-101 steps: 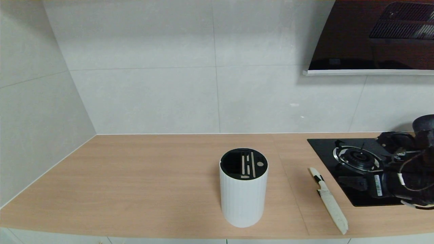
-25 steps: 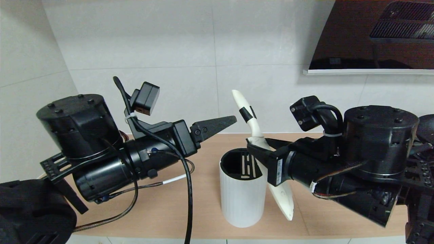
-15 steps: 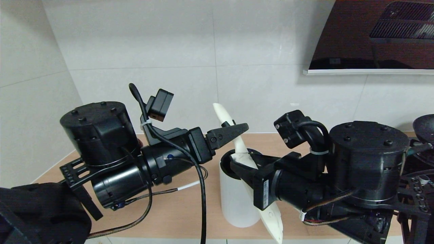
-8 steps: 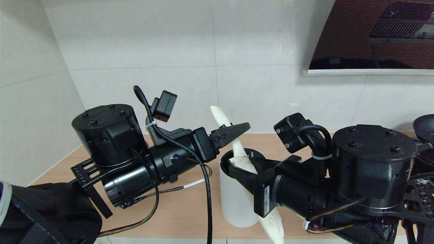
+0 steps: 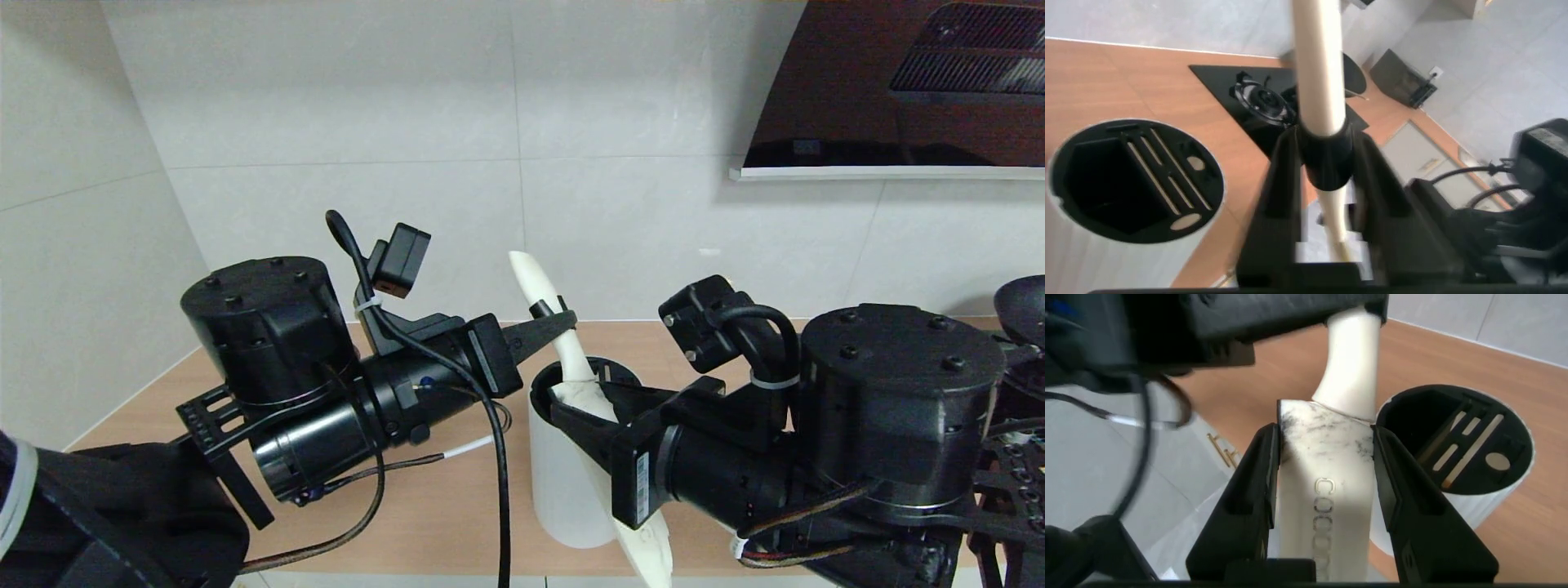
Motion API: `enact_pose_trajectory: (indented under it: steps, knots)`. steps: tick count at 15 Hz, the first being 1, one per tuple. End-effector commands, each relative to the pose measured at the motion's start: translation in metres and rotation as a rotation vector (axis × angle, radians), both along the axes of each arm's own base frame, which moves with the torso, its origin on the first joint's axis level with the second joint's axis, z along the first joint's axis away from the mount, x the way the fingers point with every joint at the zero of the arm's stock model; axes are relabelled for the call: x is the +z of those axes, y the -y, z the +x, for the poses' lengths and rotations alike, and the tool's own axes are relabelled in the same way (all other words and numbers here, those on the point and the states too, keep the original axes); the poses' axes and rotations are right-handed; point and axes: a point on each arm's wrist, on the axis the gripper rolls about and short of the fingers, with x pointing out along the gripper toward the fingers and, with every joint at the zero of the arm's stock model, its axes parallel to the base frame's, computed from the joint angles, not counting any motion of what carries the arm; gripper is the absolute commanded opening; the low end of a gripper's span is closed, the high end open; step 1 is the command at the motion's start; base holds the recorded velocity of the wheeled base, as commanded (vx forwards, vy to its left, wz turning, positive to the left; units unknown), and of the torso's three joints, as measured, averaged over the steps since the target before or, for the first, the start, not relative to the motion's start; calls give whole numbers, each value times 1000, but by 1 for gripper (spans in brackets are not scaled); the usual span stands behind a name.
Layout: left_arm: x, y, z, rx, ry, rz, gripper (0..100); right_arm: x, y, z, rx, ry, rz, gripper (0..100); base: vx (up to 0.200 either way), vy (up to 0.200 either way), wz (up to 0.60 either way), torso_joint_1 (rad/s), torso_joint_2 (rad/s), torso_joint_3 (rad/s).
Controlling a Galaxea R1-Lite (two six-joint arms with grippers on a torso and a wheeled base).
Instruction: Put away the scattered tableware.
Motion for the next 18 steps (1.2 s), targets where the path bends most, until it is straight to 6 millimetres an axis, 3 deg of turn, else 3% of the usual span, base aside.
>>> enact_pose_trajectory:
  steps: [1, 6, 7, 12, 14, 18]
  knots:
    - [1, 0, 0, 0, 0, -1, 0, 1, 0, 0, -2, 2, 3, 0, 0, 0, 0, 0, 0, 0]
    - [4, 0, 0, 2, 8, -7, 0, 0, -1, 0, -5, 2, 2, 0, 0, 0, 0, 0, 0, 0]
    - [4, 0, 0, 2, 9, -8, 0, 0, -1, 1, -6, 2, 1, 100, 0, 0, 0, 0, 0, 0]
    - [9, 0, 0, 20, 20, -17, 0, 2, 1, 0, -5, 6, 10, 100, 0, 0, 0, 0, 0, 0]
    - [15, -1, 1, 36, 29, -23, 0, 13, 8, -3, -15, 26, 39, 100, 0, 0, 0, 0, 0, 0]
    - [70, -2, 11, 176, 86, 21, 0, 50, 54, 4, -126, 107, 127, 100, 0, 0, 0, 0, 0, 0]
